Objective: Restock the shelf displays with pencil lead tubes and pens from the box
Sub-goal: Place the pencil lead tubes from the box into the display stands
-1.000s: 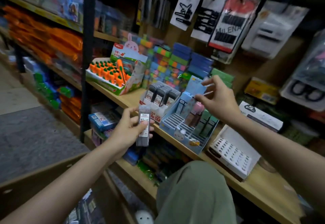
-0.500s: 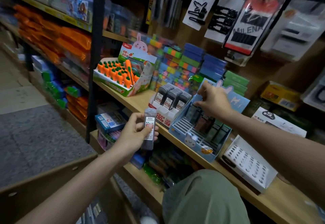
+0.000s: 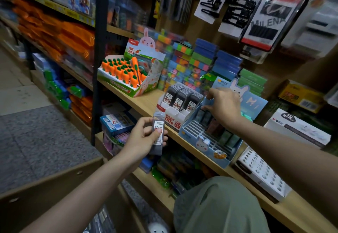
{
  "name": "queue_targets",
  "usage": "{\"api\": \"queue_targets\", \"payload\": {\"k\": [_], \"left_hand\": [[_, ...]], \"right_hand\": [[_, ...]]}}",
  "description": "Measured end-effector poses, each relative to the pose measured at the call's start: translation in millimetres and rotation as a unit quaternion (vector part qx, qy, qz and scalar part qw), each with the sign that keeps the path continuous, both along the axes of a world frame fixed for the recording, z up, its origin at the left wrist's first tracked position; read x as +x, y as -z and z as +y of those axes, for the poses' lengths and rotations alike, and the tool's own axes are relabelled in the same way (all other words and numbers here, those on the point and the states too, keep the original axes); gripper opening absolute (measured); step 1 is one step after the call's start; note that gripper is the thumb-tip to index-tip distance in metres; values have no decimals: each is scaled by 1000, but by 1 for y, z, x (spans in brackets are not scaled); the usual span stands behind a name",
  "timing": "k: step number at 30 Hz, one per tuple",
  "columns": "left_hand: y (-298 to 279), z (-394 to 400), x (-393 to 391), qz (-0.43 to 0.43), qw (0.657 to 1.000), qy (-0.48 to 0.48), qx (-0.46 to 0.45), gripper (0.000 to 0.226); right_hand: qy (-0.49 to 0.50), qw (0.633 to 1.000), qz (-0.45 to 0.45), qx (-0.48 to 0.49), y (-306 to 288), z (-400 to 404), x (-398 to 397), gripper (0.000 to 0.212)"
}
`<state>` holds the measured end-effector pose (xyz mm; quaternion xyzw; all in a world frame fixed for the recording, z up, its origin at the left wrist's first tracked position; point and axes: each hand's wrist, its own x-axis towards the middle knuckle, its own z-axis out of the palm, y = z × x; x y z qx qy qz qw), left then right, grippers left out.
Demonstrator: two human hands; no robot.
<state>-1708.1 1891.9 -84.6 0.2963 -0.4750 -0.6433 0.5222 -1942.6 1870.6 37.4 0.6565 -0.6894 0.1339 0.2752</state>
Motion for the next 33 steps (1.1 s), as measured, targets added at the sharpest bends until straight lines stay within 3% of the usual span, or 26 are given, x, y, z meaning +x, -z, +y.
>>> {"api": "queue_targets", "payload": {"k": [6, 9, 12, 17, 19, 21, 25, 29, 33], "left_hand": [[0, -1, 4, -32, 999, 12, -37, 24], [-1, -1, 6, -35, 998, 5, -51, 23], [-3, 0, 6, -47, 997, 0, -61, 20], [-11, 0, 6, -50, 996, 9, -78, 13], [-15, -2, 7, -107, 988, -18, -106, 13], [-17, -6, 8, -208, 964, -62, -153, 21], [-20, -16, 10, -404, 855, -89, -312, 46], [-20, -31, 3, -501, 761, -69, -407, 58], [-15, -46, -8, -550, 717, -61, -424, 60]], "right_hand": [[18, 1000, 9, 2, -11, 5, 6, 28], [-112, 982, -148, -15, -11, 20, 30, 27], [-188, 929, -282, 151, 2, 36, 70, 34], [-219, 905, -321, 172, 9, 40, 97, 25], [-219, 899, -338, 175, -1, 37, 95, 22], [-203, 907, -342, 140, -22, 30, 81, 18], [-140, 925, -351, 28, -61, 14, 40, 18], [-98, 950, -297, -2, -58, -5, 19, 17], [-80, 966, -244, 17, -41, -20, 15, 18]]}}
